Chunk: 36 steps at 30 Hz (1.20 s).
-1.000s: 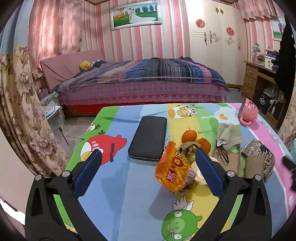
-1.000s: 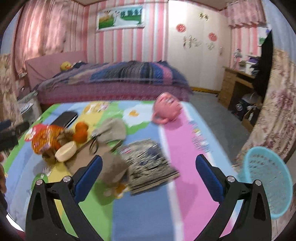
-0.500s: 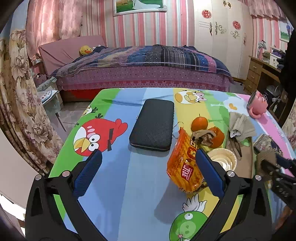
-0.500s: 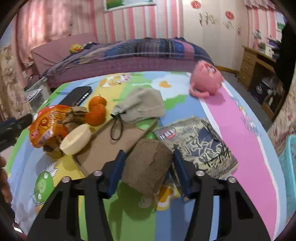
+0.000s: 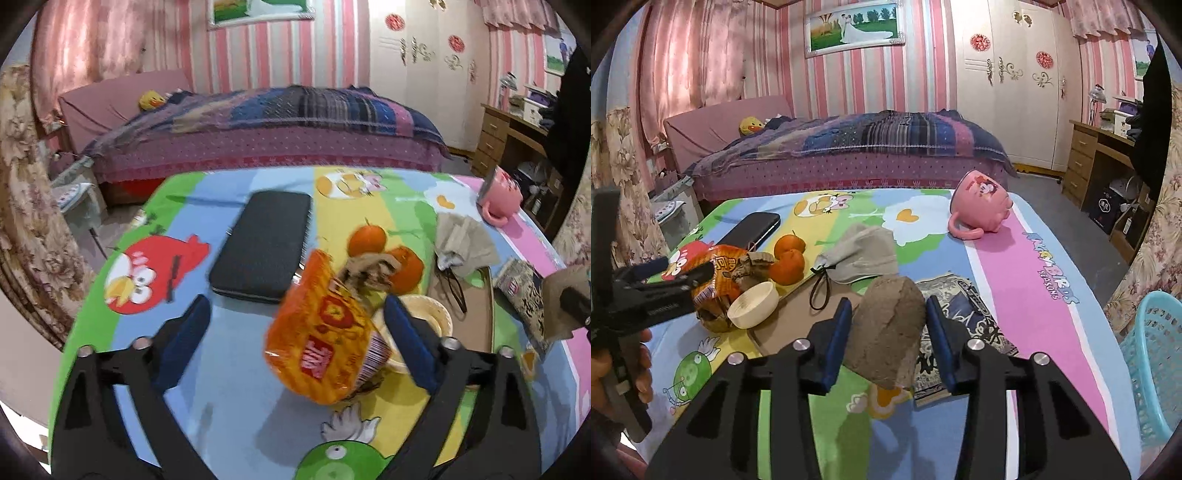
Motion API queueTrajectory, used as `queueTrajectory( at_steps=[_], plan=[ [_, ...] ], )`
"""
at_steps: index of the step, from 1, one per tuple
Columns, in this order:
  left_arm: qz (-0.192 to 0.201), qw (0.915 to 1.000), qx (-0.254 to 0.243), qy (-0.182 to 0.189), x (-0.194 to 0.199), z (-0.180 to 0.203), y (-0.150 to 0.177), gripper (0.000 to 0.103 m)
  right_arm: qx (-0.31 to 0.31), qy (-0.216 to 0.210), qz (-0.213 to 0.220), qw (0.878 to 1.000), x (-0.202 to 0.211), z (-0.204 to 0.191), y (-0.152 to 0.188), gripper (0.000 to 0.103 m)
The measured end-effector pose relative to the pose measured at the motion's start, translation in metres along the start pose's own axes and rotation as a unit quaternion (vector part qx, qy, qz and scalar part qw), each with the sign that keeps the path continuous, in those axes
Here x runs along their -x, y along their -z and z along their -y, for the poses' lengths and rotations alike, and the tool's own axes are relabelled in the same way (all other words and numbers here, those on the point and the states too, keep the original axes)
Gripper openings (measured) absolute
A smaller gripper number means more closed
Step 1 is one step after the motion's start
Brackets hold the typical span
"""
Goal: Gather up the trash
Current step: 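Grasp the orange snack wrapper with the left tool while the right tool grasps brown paper, then carry the orange wrapper and brown paper over the basket with both tools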
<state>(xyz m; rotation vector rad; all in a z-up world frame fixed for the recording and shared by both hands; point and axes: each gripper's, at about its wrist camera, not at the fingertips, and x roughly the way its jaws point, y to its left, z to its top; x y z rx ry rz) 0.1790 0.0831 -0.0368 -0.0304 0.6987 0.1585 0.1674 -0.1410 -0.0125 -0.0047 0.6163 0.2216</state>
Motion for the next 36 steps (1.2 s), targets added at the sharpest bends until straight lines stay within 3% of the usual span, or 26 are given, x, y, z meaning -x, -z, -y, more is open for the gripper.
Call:
queueTrajectory(
  at_steps=[5, 8, 10, 17, 23, 33, 36],
  plan=[
    [-0.019, 0.9995, -0.009, 0.023, -0.005, 0.006, 0.0, 0.039, 0.001, 0.001, 0.002, 1.0, 0.001, 0.003, 0.0, 0.042],
    [-0.008, 0.9996, -0.006, 0.028, 0.002, 0.004, -0.002, 0.022, 0.003, 0.001, 0.002, 1.0, 0.001, 0.002, 0.0, 0.042],
    [0.003, 0.9996, 0.001, 0.029, 0.009, 0.001, -0.006, 0.017, 0.008, 0.004, 0.005, 1.0, 0.003, 0.002, 0.001, 0.042],
    [0.045, 0.9982, 0.006, 0.039, 0.038, -0.003, -0.016, 0.008, 0.016, 0.01, 0.012, 1.0, 0.007, 0.003, -0.001, 0.042],
    [0.082, 0.9954, -0.008, 0.049, 0.065, -0.001, -0.02, 0.008, 0.017, 0.014, 0.018, 1.0, 0.01, 0.004, -0.002, 0.042],
    [0.104, 0.9915, -0.016, 0.076, 0.088, 0.006, -0.023, 0.007, 0.001, 0.021, 0.032, 0.999, 0.019, 0.02, -0.006, 0.042],
    [0.107, 0.9915, -0.028, 0.068, 0.09, 0.016, -0.023, 0.007, -0.005, 0.024, 0.038, 0.999, 0.026, 0.026, -0.006, 0.042]
  ],
)
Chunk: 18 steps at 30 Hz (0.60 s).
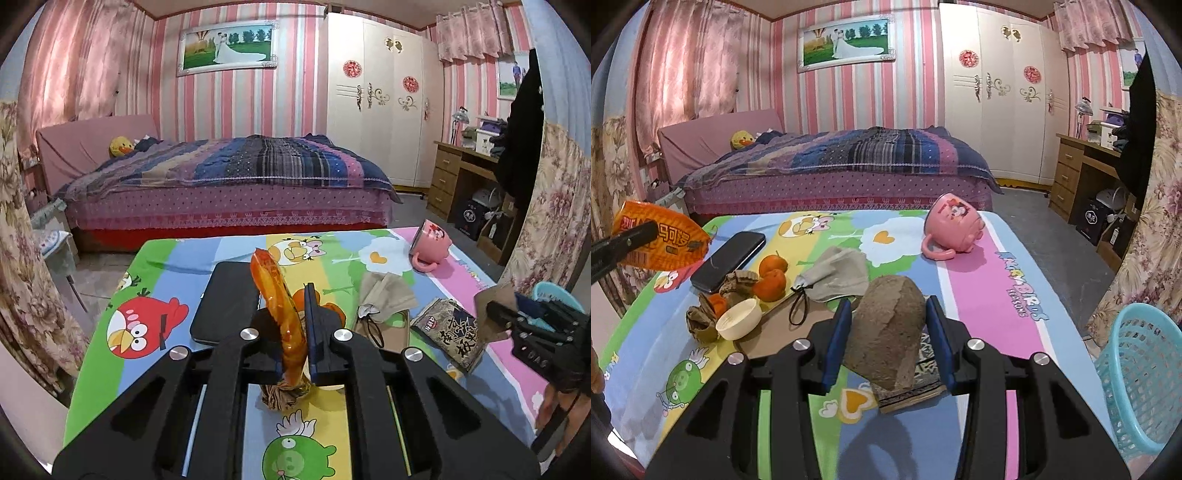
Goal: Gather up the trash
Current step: 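Carry the orange wrapper and brown paper over the basket with both tools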
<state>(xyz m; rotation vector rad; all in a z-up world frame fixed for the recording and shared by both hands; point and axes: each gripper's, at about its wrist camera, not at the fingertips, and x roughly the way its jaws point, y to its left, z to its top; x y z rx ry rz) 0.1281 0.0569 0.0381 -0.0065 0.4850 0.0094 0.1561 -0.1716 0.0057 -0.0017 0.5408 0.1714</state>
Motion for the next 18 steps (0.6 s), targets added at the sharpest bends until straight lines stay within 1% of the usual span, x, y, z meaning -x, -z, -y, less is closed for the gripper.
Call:
queueTrajectory(
  at_steps=[5, 8, 11, 15, 18],
  plan=[
    [0.001, 0.9999, -0.016, -0.004, 0.0, 0.023, -0.003, 0.007, -0.013, 0.011, 0.019, 1.0, 0.023, 0.018, -0.004, 0.042],
    [0.004, 0.9998, -0.016, 0.005, 0.004, 0.043, -0.006, 0.007, -0.025, 0.017, 0.03, 0.999, 0.037, 0.033, -0.01, 0.042],
    [0.008, 0.9996, -0.022, 0.019, 0.009, 0.069, -0.01, 0.007, -0.035, 0.025, 0.041, 0.998, 0.053, 0.052, -0.014, 0.042],
    [0.016, 0.9976, -0.045, 0.05, 0.018, 0.113, -0.014, 0.007, -0.035, 0.051, 0.052, 0.997, 0.076, 0.085, -0.015, 0.042],
    [0.025, 0.9949, -0.061, 0.076, 0.025, 0.151, -0.016, 0.007, -0.046, 0.067, 0.057, 0.995, 0.09, 0.111, -0.013, 0.042]
  ],
)
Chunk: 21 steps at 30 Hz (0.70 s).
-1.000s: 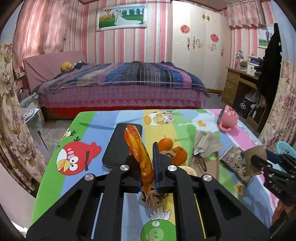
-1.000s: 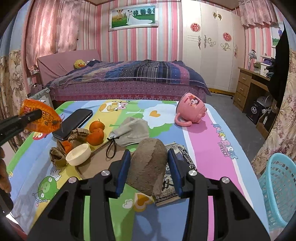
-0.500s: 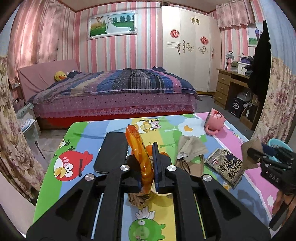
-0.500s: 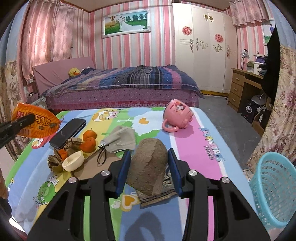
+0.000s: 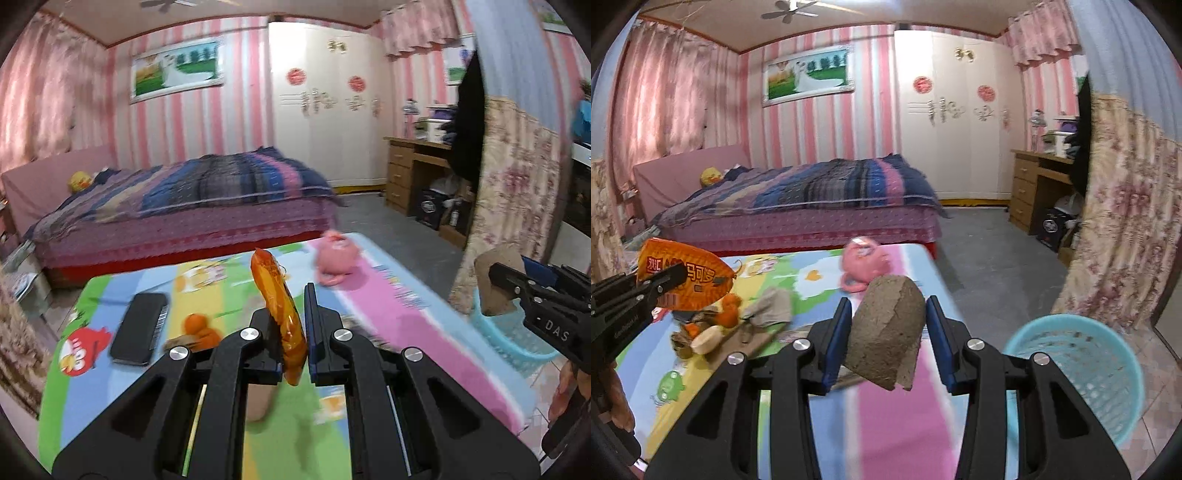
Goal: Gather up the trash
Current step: 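Carry the orange wrapper and brown paper over the basket with both tools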
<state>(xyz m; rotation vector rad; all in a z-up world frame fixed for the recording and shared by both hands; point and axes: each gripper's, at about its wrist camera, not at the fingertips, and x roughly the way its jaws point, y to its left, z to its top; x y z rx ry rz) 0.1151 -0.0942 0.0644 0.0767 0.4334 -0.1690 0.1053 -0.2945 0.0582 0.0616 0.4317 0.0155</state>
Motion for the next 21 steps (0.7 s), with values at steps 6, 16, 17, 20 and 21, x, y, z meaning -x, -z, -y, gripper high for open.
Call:
queueTrajectory(
  at_steps=[6, 16, 17, 20, 21],
  plan=[
    [0.0, 0.9989, -0.019, 0.043, -0.012, 0.066, -0.009, 0.008, -0.017, 0.049, 0.007, 0.999, 0.019, 0.062, 0.0, 0.042],
    [-0.023, 0.9907, -0.036, 0.129, -0.044, 0.165, -0.01, 0.007, -0.037, 0.113, 0.003, 0.993, 0.031, 0.142, 0.007, 0.042],
    [-0.028, 0.9893, -0.039, 0.138, -0.048, 0.175, -0.009, 0.007, -0.041, 0.12, 0.002, 0.992, 0.032, 0.151, 0.01, 0.042],
    [-0.037, 0.9854, -0.047, 0.159, -0.057, 0.196, -0.006, 0.007, -0.049, 0.131, 0.0, 0.99, 0.031, 0.168, 0.012, 0.042],
    [-0.039, 0.9843, -0.05, 0.165, -0.06, 0.203, -0.005, 0.007, -0.052, 0.135, -0.001, 0.99, 0.031, 0.172, 0.014, 0.042]
  ],
)
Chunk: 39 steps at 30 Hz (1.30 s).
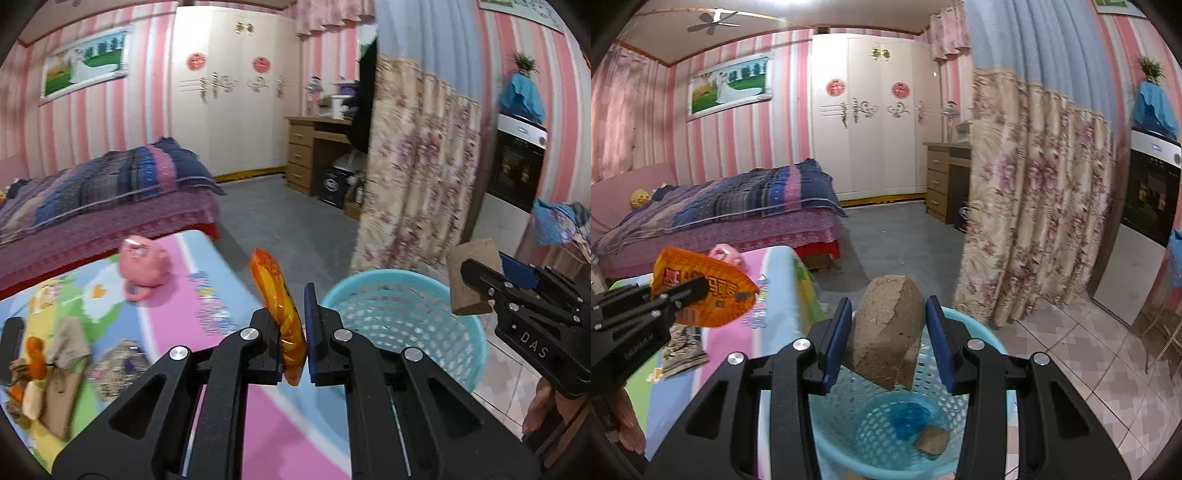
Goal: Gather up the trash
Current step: 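Carry the orange wrapper and brown paper over the basket with both tools, then open both tools to drop the wrapper and paper into the basket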
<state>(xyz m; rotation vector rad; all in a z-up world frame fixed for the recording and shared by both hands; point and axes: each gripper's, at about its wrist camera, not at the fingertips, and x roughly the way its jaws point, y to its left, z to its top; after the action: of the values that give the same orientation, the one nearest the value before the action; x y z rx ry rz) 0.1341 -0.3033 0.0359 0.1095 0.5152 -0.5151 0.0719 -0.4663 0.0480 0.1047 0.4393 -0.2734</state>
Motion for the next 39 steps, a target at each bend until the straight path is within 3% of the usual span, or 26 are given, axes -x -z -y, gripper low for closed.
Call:
queueTrajectory(
  at_steps=[6, 16, 31, 33, 37, 39],
  plan=[
    [-0.028, 0.9988, 0.0, 0.039, -0.029, 0.025, 0.004, 0.007, -0.011, 0.02, -0.005, 1.0, -0.008, 0.022, 0.005, 0.042],
    [-0.026, 0.9983, -0.051, 0.006, -0.054, 0.06, 0.001, 0.007, -0.027, 0.041, -0.015, 0.999, -0.018, 0.047, 0.017, 0.042],
    [-0.015, 0.9974, -0.07, 0.011, -0.07, 0.075, -0.011, 0.008, -0.043, 0.052, -0.023, 0.997, -0.025, 0.058, 0.024, 0.042],
    [-0.019, 0.9973, -0.07, 0.012, -0.072, 0.073, -0.01, 0.011, -0.044, 0.052, -0.025, 0.997, -0.026, 0.058, 0.025, 0.042],
    [-0.022, 0.9975, -0.065, 0.015, -0.075, 0.068, -0.009, 0.036, -0.044, 0.053, -0.026, 0.997, -0.028, 0.06, 0.026, 0.042],
    [-0.021, 0.9974, -0.068, 0.014, -0.075, 0.068, -0.008, 0.039, -0.045, 0.053, -0.026, 0.997, -0.029, 0.06, 0.026, 0.042]
  ],
)
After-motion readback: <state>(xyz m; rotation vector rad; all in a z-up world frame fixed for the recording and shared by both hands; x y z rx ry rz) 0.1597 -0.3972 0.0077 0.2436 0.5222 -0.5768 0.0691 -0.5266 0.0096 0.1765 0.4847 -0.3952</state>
